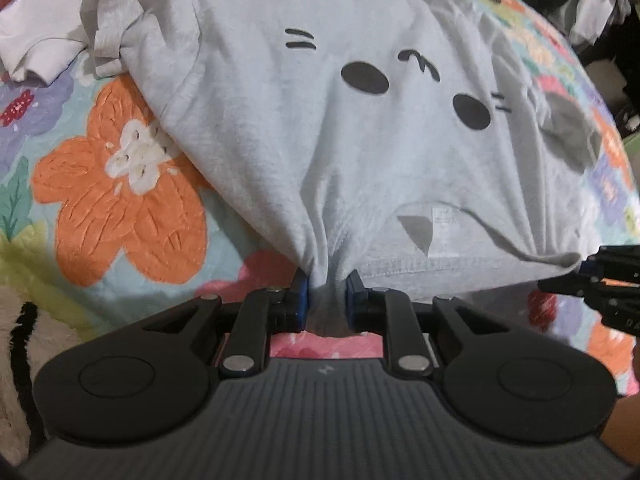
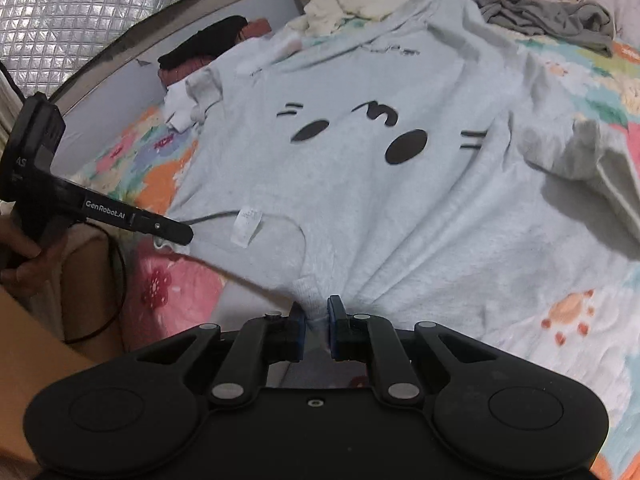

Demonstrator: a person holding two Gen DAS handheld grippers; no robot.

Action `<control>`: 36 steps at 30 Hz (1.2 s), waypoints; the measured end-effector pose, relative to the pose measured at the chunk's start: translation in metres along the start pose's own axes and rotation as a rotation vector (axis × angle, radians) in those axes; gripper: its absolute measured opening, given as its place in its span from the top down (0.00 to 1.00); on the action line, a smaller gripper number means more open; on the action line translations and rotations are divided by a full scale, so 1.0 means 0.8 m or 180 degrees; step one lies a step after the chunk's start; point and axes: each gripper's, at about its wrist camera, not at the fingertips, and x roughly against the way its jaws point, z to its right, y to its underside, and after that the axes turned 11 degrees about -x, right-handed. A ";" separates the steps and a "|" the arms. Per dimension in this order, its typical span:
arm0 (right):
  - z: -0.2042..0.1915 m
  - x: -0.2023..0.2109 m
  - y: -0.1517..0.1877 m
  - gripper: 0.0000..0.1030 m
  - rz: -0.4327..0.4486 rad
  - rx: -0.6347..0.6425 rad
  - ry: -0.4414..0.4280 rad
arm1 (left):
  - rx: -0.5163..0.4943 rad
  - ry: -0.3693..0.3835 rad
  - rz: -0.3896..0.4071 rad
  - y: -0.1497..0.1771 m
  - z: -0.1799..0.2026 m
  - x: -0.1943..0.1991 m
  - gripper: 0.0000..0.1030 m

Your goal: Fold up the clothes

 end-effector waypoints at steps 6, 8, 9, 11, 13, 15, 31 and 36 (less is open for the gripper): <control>0.018 -0.004 -0.005 0.84 -0.0114 -0.0227 -0.0021 | 0.0160 0.0154 0.0031 -0.002 -0.017 0.007 0.69; 0.023 0.002 -0.005 0.78 -0.0053 -0.0313 -0.0004 | 0.0199 0.0149 0.0131 -0.004 -0.027 0.023 0.64; 0.027 0.009 -0.006 0.77 0.0028 -0.0337 0.0067 | 0.0202 0.0087 0.0214 -0.007 -0.033 0.034 0.62; 0.034 0.023 -0.009 0.75 0.0205 -0.0381 0.0215 | 0.0219 -0.0049 0.0379 -0.011 -0.046 0.056 0.55; 0.044 0.040 -0.014 0.75 0.0365 -0.0445 0.0251 | 0.0327 -0.0200 0.0525 -0.014 -0.068 0.072 0.51; 0.053 0.054 -0.019 0.74 0.0518 -0.0476 0.0345 | 0.0522 -0.0284 0.0556 -0.021 -0.102 0.079 0.50; 0.127 0.069 -0.060 0.37 0.0935 0.0214 0.1858 | 0.0045 -0.0959 0.0394 -0.142 -0.232 -0.034 0.37; 0.145 0.041 -0.076 0.48 0.0902 0.0399 0.1805 | 0.0205 -0.0741 0.0693 -0.149 -0.245 -0.045 0.95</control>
